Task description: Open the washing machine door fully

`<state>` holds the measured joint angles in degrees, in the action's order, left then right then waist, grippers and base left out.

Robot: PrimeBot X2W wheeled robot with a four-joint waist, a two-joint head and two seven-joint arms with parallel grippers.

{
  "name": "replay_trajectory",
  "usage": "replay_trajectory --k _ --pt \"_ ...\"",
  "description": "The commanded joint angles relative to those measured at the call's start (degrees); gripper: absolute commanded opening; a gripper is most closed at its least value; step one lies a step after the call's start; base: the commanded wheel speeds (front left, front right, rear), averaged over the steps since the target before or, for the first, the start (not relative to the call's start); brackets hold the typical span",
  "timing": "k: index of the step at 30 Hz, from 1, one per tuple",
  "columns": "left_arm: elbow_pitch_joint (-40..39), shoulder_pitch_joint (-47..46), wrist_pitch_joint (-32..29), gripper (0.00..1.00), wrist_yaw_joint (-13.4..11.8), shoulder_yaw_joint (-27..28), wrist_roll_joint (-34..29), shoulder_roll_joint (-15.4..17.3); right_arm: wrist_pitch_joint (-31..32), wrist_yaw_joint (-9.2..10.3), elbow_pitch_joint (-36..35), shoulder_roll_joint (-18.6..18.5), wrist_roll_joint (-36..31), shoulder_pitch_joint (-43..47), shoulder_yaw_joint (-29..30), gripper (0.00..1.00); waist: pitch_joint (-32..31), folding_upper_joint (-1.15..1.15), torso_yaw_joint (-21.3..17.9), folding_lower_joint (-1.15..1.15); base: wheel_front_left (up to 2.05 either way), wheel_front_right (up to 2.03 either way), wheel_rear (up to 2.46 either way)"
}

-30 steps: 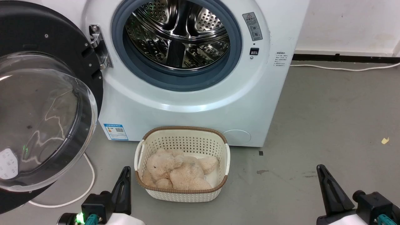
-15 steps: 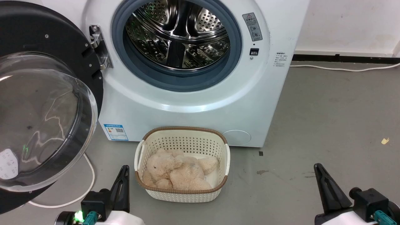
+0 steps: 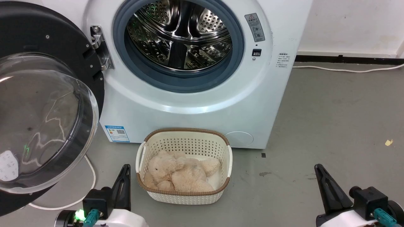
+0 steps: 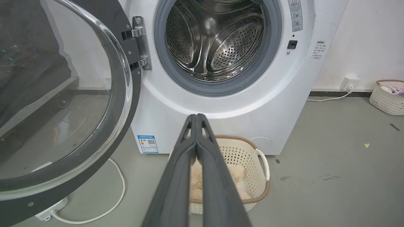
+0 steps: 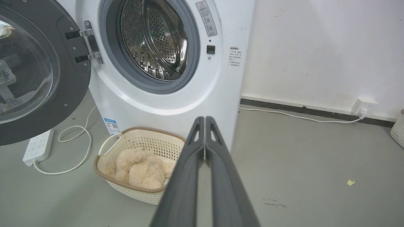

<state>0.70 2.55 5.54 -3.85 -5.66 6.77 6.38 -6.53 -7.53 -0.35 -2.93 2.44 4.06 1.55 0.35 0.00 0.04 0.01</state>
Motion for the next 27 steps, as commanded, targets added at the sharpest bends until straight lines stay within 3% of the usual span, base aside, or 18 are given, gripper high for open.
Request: replay_trajectory --k 1,27 --pt "-0.3 -0.7 -0.3 0.0 0.4 0.5 -0.7 -0.2 0.4 0.03 0.2 0.0 -0.5 -1.2 -0.1 0.0 0.0 0.0 0.0 0.0 0.0 0.0 0.0" --pt "-0.5 -1.6 -2.8 0.0 2.0 3.0 -3.6 -1.8 3.4 0.03 0.2 0.0 -1.5 -2.6 -0.8 0.0 -0.2 0.0 0.0 -0.01 0.0 0.0 0.0"
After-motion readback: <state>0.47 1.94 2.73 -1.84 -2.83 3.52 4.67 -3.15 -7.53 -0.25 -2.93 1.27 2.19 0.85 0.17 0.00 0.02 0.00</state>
